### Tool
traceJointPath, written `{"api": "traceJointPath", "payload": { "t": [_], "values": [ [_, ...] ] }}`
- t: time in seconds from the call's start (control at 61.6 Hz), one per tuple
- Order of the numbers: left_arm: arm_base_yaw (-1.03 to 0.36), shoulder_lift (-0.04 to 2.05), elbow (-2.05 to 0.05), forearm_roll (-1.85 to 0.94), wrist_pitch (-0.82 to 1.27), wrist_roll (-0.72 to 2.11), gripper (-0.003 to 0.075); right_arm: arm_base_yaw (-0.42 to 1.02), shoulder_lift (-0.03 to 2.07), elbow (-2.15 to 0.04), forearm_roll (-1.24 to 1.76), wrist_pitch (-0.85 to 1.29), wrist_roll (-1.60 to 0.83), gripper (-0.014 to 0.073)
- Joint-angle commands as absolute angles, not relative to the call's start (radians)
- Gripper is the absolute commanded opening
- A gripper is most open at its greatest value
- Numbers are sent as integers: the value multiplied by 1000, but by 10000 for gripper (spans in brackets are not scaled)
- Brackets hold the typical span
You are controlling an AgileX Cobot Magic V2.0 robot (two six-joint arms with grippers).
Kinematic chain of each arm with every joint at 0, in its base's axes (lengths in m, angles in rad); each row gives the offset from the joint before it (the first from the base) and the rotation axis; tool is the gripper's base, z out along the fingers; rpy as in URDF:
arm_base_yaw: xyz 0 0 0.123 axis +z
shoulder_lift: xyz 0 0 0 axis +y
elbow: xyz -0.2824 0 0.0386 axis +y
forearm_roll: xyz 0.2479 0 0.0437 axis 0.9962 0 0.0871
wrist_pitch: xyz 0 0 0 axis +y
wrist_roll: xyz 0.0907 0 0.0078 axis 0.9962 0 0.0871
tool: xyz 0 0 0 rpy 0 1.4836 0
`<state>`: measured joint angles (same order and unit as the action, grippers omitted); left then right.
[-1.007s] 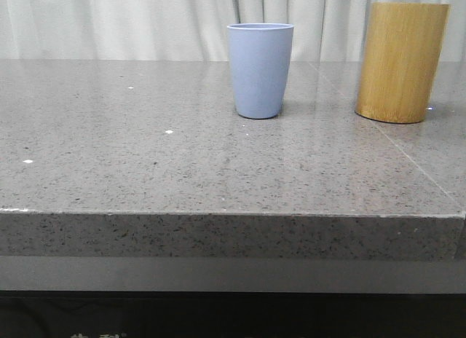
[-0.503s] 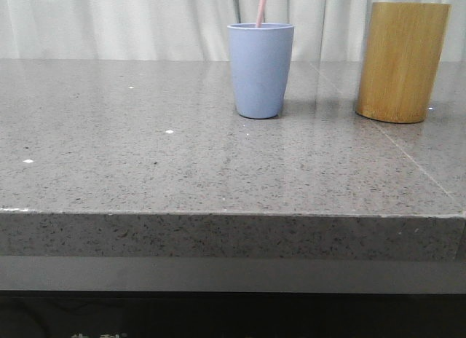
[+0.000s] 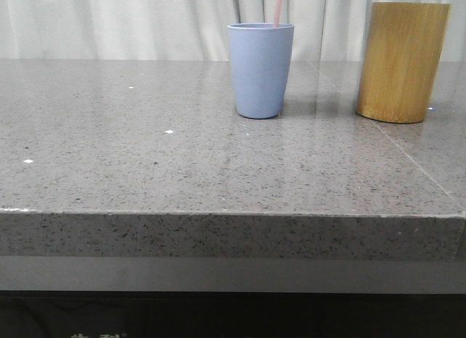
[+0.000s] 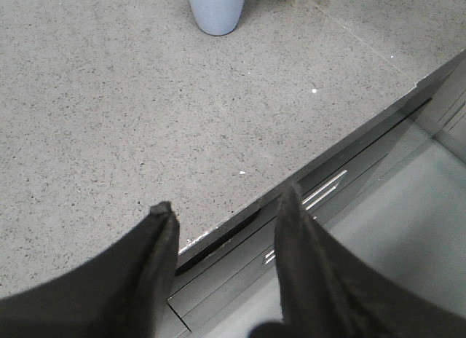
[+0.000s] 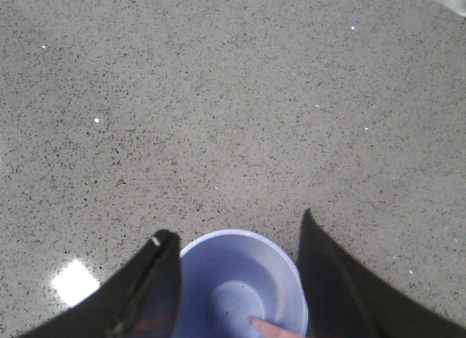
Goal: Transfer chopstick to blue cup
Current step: 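Lower the pink stick into the blue cup and open the right gripper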
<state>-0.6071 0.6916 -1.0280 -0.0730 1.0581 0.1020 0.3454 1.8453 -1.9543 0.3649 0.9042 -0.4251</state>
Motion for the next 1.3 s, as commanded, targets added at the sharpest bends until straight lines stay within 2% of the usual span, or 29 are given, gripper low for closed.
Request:
{"api": "traceJointPath", "payload": {
  "t": [0.0, 0.357, 0.568, 0.731, 0.99, 1.283],
  "values": [
    [-614, 692, -1052, -81, 987, 93, 312, 341, 1763, -1984, 374, 841, -431, 436],
    [-614, 692, -1052, -81, 987, 93, 312, 341, 1595, -2028, 238, 932, -342, 436],
    [-614, 692, -1052, -80, 986, 93, 312, 341, 1441, -2000, 83, 1135, -112, 436],
    [-614, 692, -1052, -80, 984, 93, 312, 340, 1287, -1814, -29, 1137, -9, 436],
    [-614, 692, -1049, -80, 984, 93, 312, 338, 998, -1367, -62, 954, 83, 436],
    [-614, 692, -1049, -80, 984, 93, 312, 338, 731, -1010, -73, 820, 86, 436]
  ]
}}
